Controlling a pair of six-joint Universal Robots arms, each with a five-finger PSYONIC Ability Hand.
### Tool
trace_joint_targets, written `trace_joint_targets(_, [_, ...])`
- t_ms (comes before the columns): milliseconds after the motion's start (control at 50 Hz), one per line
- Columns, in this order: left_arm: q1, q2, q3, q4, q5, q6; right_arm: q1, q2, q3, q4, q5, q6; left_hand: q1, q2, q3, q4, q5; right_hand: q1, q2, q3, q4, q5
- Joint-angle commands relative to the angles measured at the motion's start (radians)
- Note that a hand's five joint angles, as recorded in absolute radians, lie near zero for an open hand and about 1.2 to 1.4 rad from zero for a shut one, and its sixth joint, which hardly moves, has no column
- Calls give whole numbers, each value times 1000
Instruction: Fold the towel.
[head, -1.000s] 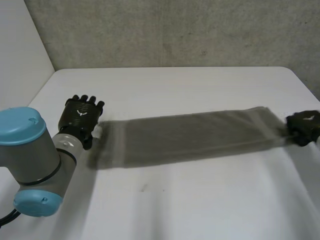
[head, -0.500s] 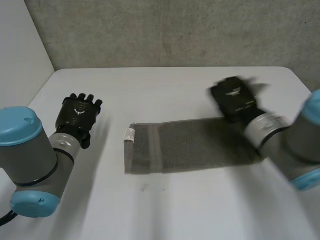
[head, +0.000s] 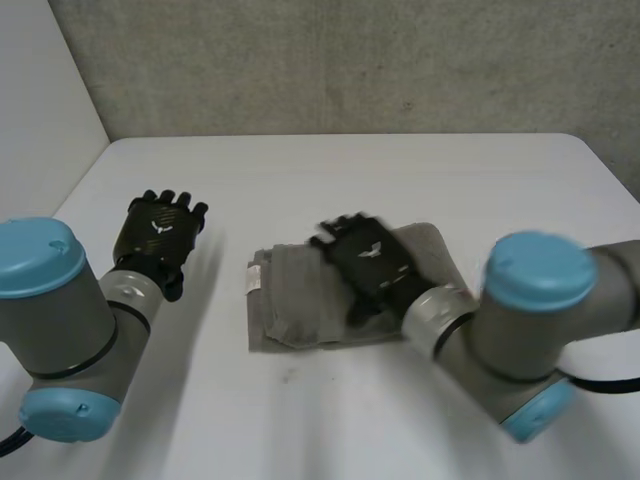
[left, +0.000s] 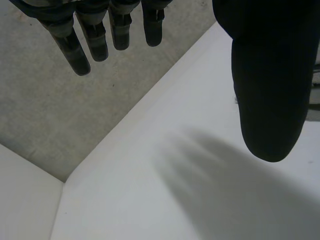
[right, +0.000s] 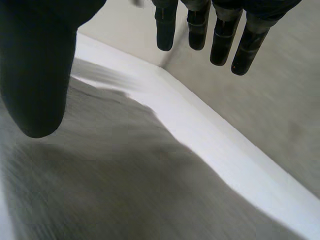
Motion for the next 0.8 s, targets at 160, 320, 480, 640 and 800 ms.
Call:
trace_joint_targets(160, [-74,-4,-9,0,0,-4,-351,-85,166,180,3,-57,4,10,8,9,-25,155,134,153,133,114])
trace_joint_targets(320, [-76,-9,-9,1,0,-4,-417,-73,191,88,-22,-184,4,10,8,9,-25,1186,1165,1184,1164,1144])
trace_joint_targets(480, [-74,-1,-9,6,-3,-4,-356,-91,136,21,10,-177,4,10,8,9,-25,1186,1165,1184,1164,1144])
trace_joint_targets(640, [-74,2,-14,6,-4,-6,-13,-82,71,-28,14,-183,4,10,8,9,-25,1186,1165,1184,1164,1144])
trace_joint_targets(800, [-78,43,-17,-3,-14,-50,180,56,62,-96,-2,-209,4,10,8,9,-25,1186,1165,1184,1164,1144])
